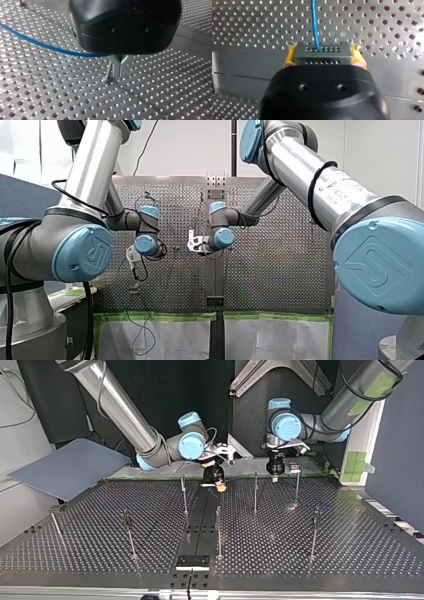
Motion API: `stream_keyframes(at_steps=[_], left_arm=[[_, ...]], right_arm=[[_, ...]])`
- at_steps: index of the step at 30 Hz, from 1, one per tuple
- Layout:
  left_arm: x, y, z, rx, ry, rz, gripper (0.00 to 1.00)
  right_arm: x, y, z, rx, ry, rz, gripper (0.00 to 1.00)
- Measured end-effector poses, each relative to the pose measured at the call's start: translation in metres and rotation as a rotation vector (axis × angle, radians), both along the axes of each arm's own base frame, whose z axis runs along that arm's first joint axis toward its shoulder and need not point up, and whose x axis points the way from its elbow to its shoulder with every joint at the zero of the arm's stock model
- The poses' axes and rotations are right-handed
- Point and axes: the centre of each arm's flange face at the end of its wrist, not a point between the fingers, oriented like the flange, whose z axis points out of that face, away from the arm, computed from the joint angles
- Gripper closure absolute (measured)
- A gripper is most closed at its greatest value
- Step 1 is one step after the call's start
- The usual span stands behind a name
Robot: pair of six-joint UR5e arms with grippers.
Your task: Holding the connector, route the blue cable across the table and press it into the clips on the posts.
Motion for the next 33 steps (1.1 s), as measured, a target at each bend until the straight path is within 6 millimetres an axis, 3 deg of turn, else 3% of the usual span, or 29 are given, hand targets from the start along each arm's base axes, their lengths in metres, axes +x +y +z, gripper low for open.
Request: stream_keyframes(at_steps=[6, 14, 22, 28, 30, 32, 33], left_arm=[[0.015, 0.005, 0.006, -0.017, -0.041, -0.017, 1.00], [0.038, 0.005, -0.007, -0.046, -0.052, -0.034, 1.00], [0.064, 0.012, 0.009, -0.067, -0.094, -0.031, 1.00], [0.070, 0.016, 0.013, -0.067, -0.104, -0.025, 1.00], [0.071, 0.018, 0.013, -0.064, -0.103, -0.023, 0.96], [0.071, 0.019, 0.013, -0.057, -0.100, -0.021, 0.76], [0.070, 0.019, 0.013, -0.052, -0.097, -0.020, 0.76]], right_arm=[[-0.004, -0.009, -0.001, -0.011, -0.013, -0.010, 1.00], [-0.007, -0.018, 0.000, -0.022, -0.029, -0.016, 1.00], [-0.011, -0.028, 0.002, -0.034, -0.044, -0.023, 1.00], [-0.016, -0.035, 0.004, -0.036, -0.048, -0.032, 1.00], [-0.017, -0.037, 0.004, -0.037, -0.048, -0.034, 1.00], [-0.018, -0.039, 0.005, -0.037, -0.049, -0.036, 1.00], [-0.018, -0.040, 0.005, -0.038, -0.050, -0.037, 1.00]])
